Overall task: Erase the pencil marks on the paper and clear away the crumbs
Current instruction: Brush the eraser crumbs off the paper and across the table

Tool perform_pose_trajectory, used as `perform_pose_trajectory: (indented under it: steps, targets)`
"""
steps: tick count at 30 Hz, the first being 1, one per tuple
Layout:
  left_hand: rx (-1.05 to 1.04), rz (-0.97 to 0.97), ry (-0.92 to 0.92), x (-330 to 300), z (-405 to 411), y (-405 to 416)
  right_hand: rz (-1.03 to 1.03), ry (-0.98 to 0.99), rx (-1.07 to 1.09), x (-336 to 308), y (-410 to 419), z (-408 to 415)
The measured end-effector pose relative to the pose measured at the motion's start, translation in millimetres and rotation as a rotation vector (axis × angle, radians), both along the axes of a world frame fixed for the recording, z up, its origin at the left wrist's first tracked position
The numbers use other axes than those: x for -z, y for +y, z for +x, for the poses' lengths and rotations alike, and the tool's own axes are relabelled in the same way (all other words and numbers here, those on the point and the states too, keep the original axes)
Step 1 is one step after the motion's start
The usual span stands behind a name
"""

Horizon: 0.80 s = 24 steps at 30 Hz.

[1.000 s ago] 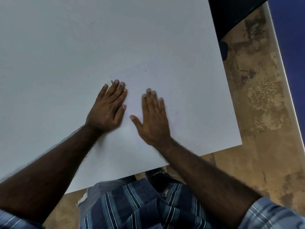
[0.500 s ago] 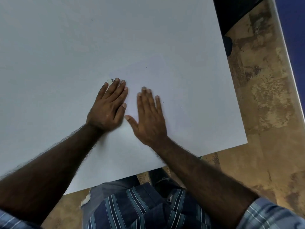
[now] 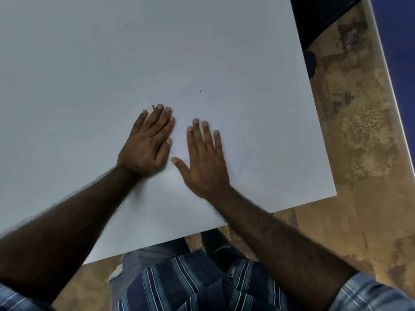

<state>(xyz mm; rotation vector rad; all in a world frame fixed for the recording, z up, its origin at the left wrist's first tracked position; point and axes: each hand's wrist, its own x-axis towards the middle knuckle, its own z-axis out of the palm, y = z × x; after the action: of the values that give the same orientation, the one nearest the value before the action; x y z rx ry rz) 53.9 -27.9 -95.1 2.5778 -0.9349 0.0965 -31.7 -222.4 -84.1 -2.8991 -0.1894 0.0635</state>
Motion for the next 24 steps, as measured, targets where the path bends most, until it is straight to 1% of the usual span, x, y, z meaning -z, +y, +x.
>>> perform_pose_trajectory:
  steps: [4, 6, 7, 9, 13, 15, 18, 22, 24]
  targets:
    - [-0.023, -0.004, 0.001, -1.6, -2.0, -2.0, -0.082, 0.074, 0.263, -1.6, -47.6, -15.3]
    - [-0.024, -0.009, 0.0, -1.3, -2.0, -2.5, -0.078, 0.065, 0.391, -4.3, -61.6, -22.5]
    - [-0.025, -0.011, 0.0, -1.6, -2.1, -2.8, -0.065, 0.067, 0.414, -6.0, -61.6, -23.1]
    - [-0.027, -0.008, 0.0, -2.3, -2.4, -2.9, -0.025, 0.077, 0.34, -7.5, -47.1, -18.4]
    - [-0.014, 0.001, -0.002, 0.8, 0.0, -0.4, 0.058, 0.007, 0.007, -3.4, 4.8, -1.4]
    - [-0.004, 0.002, -0.01, 2.9, 0.2, 0.3, 0.055, -0.011, -0.031, -0.3, 12.3, 5.5]
    - [-0.019, -0.011, -0.008, 1.6, -1.4, -0.6, -0.008, 0.019, 0.062, 1.2, -10.6, 5.8]
    - [-0.038, -0.013, 0.002, -0.7, -2.7, -3.0, -0.078, 0.056, 0.326, -0.5, -54.3, -6.4]
    - [-0.038, -0.009, 0.007, -1.3, -2.1, -3.0, -0.066, 0.038, 0.389, -2.0, -56.4, -3.7]
